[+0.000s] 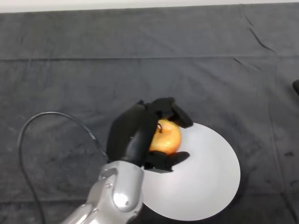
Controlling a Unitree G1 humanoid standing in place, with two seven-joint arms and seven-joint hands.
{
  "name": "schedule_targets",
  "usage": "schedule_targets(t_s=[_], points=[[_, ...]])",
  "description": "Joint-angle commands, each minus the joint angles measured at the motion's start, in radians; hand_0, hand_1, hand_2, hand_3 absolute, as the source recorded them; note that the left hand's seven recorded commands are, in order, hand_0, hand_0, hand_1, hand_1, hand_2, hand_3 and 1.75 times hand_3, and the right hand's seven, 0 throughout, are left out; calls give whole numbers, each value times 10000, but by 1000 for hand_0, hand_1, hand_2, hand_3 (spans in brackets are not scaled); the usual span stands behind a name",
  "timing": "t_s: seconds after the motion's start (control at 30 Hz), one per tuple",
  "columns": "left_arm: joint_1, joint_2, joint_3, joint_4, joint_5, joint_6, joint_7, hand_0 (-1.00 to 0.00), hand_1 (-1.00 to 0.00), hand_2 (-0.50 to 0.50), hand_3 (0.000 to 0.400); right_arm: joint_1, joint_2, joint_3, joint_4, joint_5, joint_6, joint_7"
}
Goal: Move the apple to the plate
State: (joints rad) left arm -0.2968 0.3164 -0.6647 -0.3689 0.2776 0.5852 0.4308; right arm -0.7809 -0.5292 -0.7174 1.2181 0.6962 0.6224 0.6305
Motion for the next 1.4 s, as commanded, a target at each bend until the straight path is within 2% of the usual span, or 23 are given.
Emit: schedule_targets(t_s=[0.03, 0.3, 0.63, 0.87, 0.9, 0.93, 0.97, 1.0, 1.4], points=[[-641, -77, -300, 367, -214, -245, 230, -1000, -1000, 0, 400, 62, -248, -89, -93, 36, -34, -21], [-1233, -122, -1141, 1139, -1006, -621, 530, -1000, -1000, 0, 400, 57, -253, -89, -81, 34, -34, -15], [-1605, -103, -1905, 1959, -1773, -1138, 745, -1000, -1000, 0, 400, 51, -258, -89, -67, 32, -35, -8], [-1800, 3, -2177, 2148, -2206, -1142, 639, -1000, -1000, 0, 400, 48, -262, -90, -58, 31, -35, -3], [-1831, 24, -2194, 2140, -2267, -1108, 606, -792, -1000, 104, 400, 47, -262, -90, -57, 30, -35, -2], [-1851, 40, -2202, 2132, -2309, -1084, 581, -24, -455, 216, 182, 47, -263, -90, -56, 30, -35, -2], [-1868, 58, -2205, 2120, -2350, -1059, 556, 0, -153, 76, 61, 46, -263, -90, -55, 30, -35, -1], [-1890, 82, -2202, 2096, -2400, -1020, 522, 0, 0, 0, 0, 46, -264, -90, -53, 30, -35, -1], [-2123, 237, -1810, 1434, -2696, -343, 337, 0, 0, 0, 0, 41, -268, -91, -42, 27, -36, 6]])
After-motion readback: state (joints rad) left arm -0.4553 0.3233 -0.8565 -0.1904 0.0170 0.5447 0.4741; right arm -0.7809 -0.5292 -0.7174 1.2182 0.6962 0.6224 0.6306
